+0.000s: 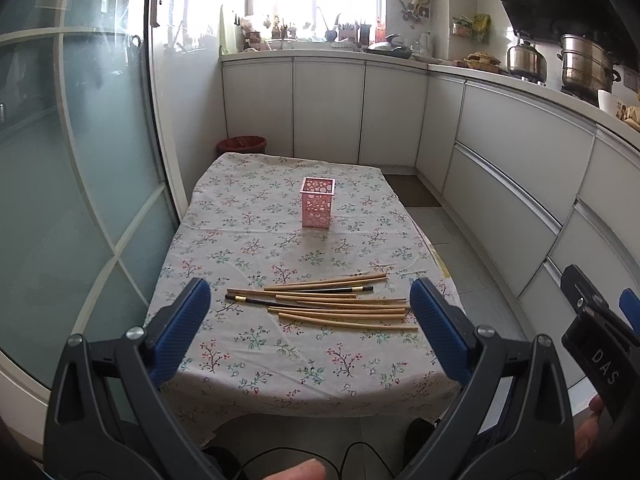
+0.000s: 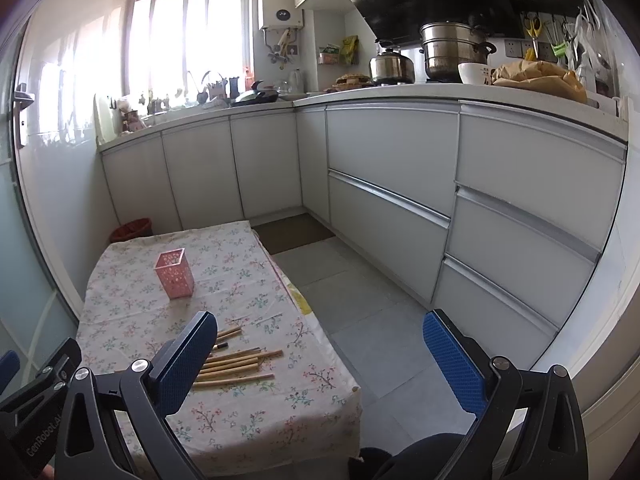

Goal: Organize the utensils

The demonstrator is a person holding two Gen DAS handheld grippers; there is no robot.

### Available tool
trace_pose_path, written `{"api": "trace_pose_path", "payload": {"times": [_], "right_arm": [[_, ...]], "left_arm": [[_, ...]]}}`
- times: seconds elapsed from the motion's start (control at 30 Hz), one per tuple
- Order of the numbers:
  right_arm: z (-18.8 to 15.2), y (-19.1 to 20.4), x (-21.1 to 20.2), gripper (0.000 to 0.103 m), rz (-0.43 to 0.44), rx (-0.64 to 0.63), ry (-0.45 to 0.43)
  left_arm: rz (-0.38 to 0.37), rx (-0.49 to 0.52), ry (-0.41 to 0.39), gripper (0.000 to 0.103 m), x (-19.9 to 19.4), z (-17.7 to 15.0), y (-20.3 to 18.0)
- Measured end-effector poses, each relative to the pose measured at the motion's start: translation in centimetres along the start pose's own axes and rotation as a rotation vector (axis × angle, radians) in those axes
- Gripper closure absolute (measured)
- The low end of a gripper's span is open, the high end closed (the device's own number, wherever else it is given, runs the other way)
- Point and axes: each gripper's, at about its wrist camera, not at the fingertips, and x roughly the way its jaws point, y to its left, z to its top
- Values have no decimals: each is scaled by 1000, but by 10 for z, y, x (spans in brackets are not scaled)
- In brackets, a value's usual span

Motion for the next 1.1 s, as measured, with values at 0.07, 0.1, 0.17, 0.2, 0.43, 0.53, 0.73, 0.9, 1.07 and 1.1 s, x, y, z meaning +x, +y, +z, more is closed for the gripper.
{"api": "trace_pose_path", "payload": {"times": [0.07, 0.1, 0.17, 0.2, 0.43, 0.53, 0.73, 0.9, 1.07, 1.1], "right_arm": [[-1, 0, 0, 0, -1, 4, 0], [-1, 0, 0, 0, -1, 7, 1], [-1, -1, 0, 0, -1, 12, 0], [-1, -2, 0, 0, -1, 14, 0], [0, -4, -2, 0, 2, 16, -6], [1, -6, -2, 0, 1, 24, -5], [0, -4, -2, 0, 3, 24, -1], [2, -5, -2, 0, 0, 29, -7], [2, -5, -1, 0, -4, 31, -3], [2, -5, -1, 0, -5, 31, -4]], "left_arm": [[0, -4, -5, 3, 0, 0, 3], [3, -7, -9, 3, -1, 1, 3], [4, -11, -13, 3, -2, 1, 4], [-1, -14, -13, 3, -1, 1, 5], [-64, -67, 37, 3, 5, 2, 12], [-59, -65, 53, 3, 10, 1, 13], [-39, -27, 68, 3, 13, -3, 6], [-64, -20, 102, 3, 19, -2, 9], [-45, -14, 99, 3, 19, -1, 8], [-49, -13, 103, 3, 19, -1, 8]]}}
